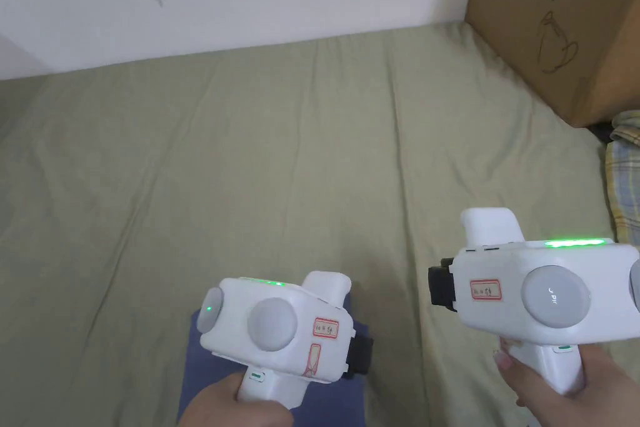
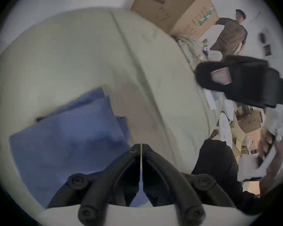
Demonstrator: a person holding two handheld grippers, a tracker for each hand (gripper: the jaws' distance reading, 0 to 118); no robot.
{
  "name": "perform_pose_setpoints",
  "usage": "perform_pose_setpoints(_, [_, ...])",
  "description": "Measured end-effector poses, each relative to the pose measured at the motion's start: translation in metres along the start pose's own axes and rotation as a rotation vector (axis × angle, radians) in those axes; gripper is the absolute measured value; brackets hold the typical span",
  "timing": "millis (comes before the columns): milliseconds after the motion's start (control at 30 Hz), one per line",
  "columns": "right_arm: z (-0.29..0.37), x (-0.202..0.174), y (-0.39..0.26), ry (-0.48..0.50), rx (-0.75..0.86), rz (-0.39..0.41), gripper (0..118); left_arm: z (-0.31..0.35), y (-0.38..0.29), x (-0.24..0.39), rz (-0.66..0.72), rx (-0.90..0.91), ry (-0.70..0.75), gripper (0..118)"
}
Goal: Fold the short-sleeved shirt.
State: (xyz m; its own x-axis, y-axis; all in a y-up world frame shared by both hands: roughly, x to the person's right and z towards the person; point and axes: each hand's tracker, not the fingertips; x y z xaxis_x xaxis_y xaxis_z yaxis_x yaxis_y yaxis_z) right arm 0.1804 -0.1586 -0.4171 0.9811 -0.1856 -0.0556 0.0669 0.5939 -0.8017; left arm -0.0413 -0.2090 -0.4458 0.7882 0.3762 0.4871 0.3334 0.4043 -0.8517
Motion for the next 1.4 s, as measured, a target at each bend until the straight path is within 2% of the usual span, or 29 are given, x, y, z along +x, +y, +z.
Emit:
perform_pose_setpoints(100, [0.012, 0.004, 0.003, -0.023, 0.017, 0.017, 1, 0.047, -0.012, -0.006, -0.019, 0.144, 0.092, 1])
perform_pose_setpoints(267, [0.019, -0.005, 0.009, -0.041, 0.000, 0.051, 1, 0.115, -0.049, -0.053, 0.059, 0.287, 0.411, 1])
perform_pose_setpoints(400, [-0.001, -0.043, 0.004, 0.165, -0.075, 0.067, 1, 0.142, -0.080, -0.101, 0.261, 0.314, 0.435, 1])
perform_pose_setpoints(500, [-0.032, -0.081, -0.004, 0.203, -0.181, 0.143, 1, 0.149, -0.098, -0.122, 0.315, 0.295, 0.534, 1])
perform_pose_setpoints(533, [-0.045, -0.091, -0.008, 0.223, -0.214, 0.164, 1, 0.150, -0.105, -0.129, 0.331, 0.295, 0.530, 1])
perform_pose_setpoints(600, [-0.072, -0.101, -0.016, 0.269, -0.283, 0.137, 1, 0.148, -0.113, -0.136, 0.365, 0.287, 0.540, 1])
perform_pose_setpoints(667, [-0.093, -0.103, -0.022, 0.230, -0.341, 0.125, 1, 0.145, -0.118, -0.144, 0.388, 0.272, 0.538, 1])
perform_pose_setpoints(733, [-0.106, -0.098, -0.026, 0.175, -0.353, 0.172, 1, 0.139, -0.121, -0.149, 0.397, 0.259, 0.526, 1])
perform_pose_setpoints(800, [-0.110, -0.088, -0.028, 0.187, -0.351, 0.153, 1, 0.134, -0.121, -0.155, 0.409, 0.247, 0.498, 1])
perform_pose_setpoints(833, [-0.109, -0.083, -0.026, 0.215, -0.354, 0.105, 1, 0.131, -0.121, -0.157, 0.421, 0.243, 0.472, 1])
perform_pose_setpoints(933, [-0.105, -0.079, -0.025, 0.185, -0.357, 0.118, 1, 0.124, -0.120, -0.173, 0.486, 0.255, 0.309, 3])
perform_pose_setpoints(1000, [-0.104, -0.077, -0.027, 0.176, -0.356, 0.142, 1, 0.118, -0.119, -0.184, 0.525, 0.264, 0.156, 10])
perform_pose_setpoints(1033, [-0.104, -0.075, -0.027, 0.177, -0.358, 0.140, 1, 0.115, -0.119, -0.191, 0.534, 0.278, 0.074, 21])
perform_pose_setpoints(1100, [-0.106, -0.073, -0.027, 0.182, -0.363, 0.124, 1, 0.105, -0.117, -0.205, 0.538, 0.284, -0.082, 86])
perform_pose_setpoints(1133, [-0.106, -0.072, -0.026, 0.181, -0.365, 0.121, 1, 0.098, -0.116, -0.213, 0.551, 0.277, -0.159, 105])
perform_pose_setpoints(1167, [-0.106, -0.073, -0.026, 0.177, -0.369, 0.123, 1, 0.093, -0.115, -0.221, 0.561, 0.276, -0.224, 111])
perform_pose_setpoints(1267, [-0.106, -0.076, -0.026, 0.145, -0.379, 0.152, 1, 0.073, -0.111, -0.243, 0.667, 0.272, -0.335, 112])
perform_pose_setpoints(1400, [-0.108, -0.084, -0.027, 0.097, -0.382, 0.176, 1, 0.039, -0.107, -0.250, 0.777, 0.279, -0.647, 112])
